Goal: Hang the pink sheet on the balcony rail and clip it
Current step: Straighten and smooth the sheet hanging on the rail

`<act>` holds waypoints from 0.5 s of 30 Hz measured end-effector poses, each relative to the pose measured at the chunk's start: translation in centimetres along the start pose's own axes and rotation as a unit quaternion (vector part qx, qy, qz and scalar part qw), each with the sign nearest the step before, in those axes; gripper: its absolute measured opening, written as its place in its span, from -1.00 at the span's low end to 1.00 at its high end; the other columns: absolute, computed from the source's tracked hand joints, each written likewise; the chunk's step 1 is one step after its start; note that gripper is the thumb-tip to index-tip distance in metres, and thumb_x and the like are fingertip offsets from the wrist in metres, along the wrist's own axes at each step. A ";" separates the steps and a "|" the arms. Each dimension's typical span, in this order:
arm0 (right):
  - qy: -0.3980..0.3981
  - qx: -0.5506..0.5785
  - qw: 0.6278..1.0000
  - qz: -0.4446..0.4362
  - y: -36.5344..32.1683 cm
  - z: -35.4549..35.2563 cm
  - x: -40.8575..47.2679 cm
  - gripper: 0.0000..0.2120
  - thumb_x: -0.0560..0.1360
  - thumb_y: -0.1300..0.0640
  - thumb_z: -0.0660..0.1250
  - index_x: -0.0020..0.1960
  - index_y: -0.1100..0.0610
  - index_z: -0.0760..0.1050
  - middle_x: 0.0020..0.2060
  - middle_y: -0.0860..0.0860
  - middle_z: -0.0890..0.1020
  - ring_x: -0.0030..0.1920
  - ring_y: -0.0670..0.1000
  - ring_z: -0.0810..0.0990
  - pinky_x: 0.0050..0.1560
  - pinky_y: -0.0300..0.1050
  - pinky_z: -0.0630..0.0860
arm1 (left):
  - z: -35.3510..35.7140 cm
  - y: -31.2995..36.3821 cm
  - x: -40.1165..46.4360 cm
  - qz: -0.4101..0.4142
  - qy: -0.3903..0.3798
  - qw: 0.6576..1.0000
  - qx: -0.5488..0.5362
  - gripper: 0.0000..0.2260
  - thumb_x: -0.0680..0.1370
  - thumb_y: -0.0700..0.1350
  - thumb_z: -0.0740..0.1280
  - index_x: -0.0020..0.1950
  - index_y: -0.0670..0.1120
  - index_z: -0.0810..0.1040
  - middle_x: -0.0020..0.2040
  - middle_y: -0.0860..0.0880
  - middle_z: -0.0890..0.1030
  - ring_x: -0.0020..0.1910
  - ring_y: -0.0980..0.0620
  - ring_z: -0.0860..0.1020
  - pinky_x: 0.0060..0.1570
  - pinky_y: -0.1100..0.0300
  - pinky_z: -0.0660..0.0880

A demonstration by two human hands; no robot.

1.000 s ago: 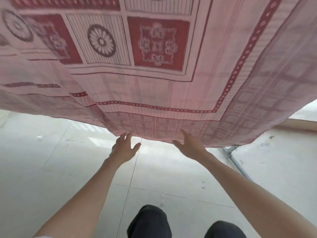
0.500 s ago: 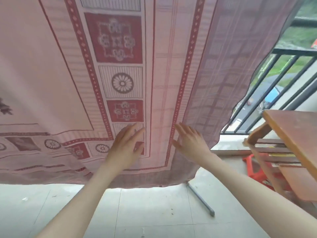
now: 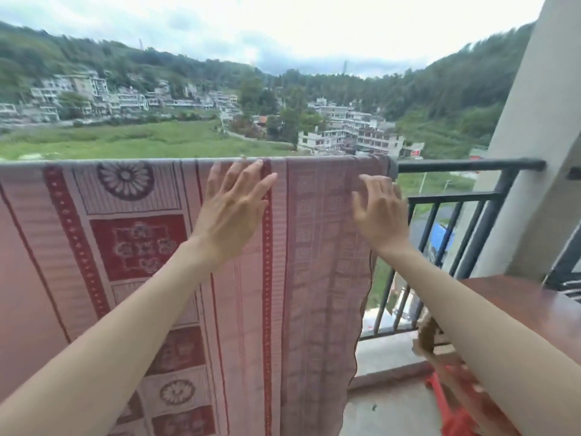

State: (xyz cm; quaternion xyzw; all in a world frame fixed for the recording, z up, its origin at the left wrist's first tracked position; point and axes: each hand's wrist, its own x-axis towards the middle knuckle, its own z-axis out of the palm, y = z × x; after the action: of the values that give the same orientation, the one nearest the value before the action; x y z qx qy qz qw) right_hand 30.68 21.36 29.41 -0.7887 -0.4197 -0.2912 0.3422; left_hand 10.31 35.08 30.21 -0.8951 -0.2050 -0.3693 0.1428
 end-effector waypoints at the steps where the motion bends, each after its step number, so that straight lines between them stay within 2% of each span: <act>1: 0.019 -0.009 1.000 0.004 0.7 -0.2 1.5 -0.65 0.57 0.10 0.17 0.33 0.17 0.38 0.25 0.13 0.45 0.27 0.14 0.38 0.20 0.10 0.32 | 0.0 0.0 1.4 -0.020 0.005 1.000 0.004 -0.58 0.55 -0.14 0.26 0.40 -0.07 0.32 0.41 -0.18 0.33 0.44 -0.20 0.21 0.42 -0.24 0.01; 3: 0.022 -0.016 1.000 0.007 2.0 -0.5 4.4 -0.65 0.58 0.09 0.14 0.35 0.13 0.36 0.32 0.09 0.40 0.32 0.13 0.33 0.26 0.12 0.26 | 0.2 0.0 3.7 -0.064 0.000 0.998 0.011 -0.58 0.57 -0.05 0.23 0.42 -0.04 0.29 0.38 -0.14 0.38 0.37 -0.16 0.31 0.38 -0.17 0.11; 6: -0.029 0.041 0.999 0.019 4.4 -0.1 7.8 -0.63 0.59 0.06 0.13 0.35 0.15 0.38 0.36 0.08 0.40 0.36 0.13 0.33 0.32 0.12 0.28 | 1.0 0.1 5.6 -0.096 0.011 0.995 0.003 -0.66 0.57 0.01 0.21 0.34 0.02 0.42 0.21 -0.06 0.55 0.18 -0.14 0.46 0.18 -0.05 0.25; 10: -0.048 0.187 0.974 0.120 6.5 0.1 8.7 -0.52 0.50 -0.08 0.29 0.25 0.25 0.48 0.17 0.14 0.59 0.17 0.11 0.54 0.18 -0.02 0.47 | 1.9 0.2 6.0 -0.122 0.055 0.990 -0.039 -0.73 0.55 0.04 0.24 0.22 0.05 0.54 0.09 0.01 0.61 0.08 -0.11 0.50 0.11 -0.01 0.23; 15: 0.010 0.193 0.977 0.092 5.8 -0.2 9.8 -0.81 0.47 0.13 0.38 0.00 0.21 0.65 -0.04 0.11 0.69 -0.09 0.05 0.63 -0.07 -0.12 0.56 | 2.2 0.3 6.0 -0.127 0.081 0.986 -0.066 -0.73 0.52 0.03 0.27 0.19 0.04 0.57 0.06 0.01 0.63 0.05 -0.09 0.51 0.11 0.01 0.22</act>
State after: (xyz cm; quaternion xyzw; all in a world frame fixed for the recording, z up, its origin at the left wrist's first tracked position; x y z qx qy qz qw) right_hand 40.33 23.36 35.11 -0.7400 -0.3901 -0.1795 0.5177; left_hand 15.59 37.28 33.01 -0.8362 -0.2800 -0.4687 0.0512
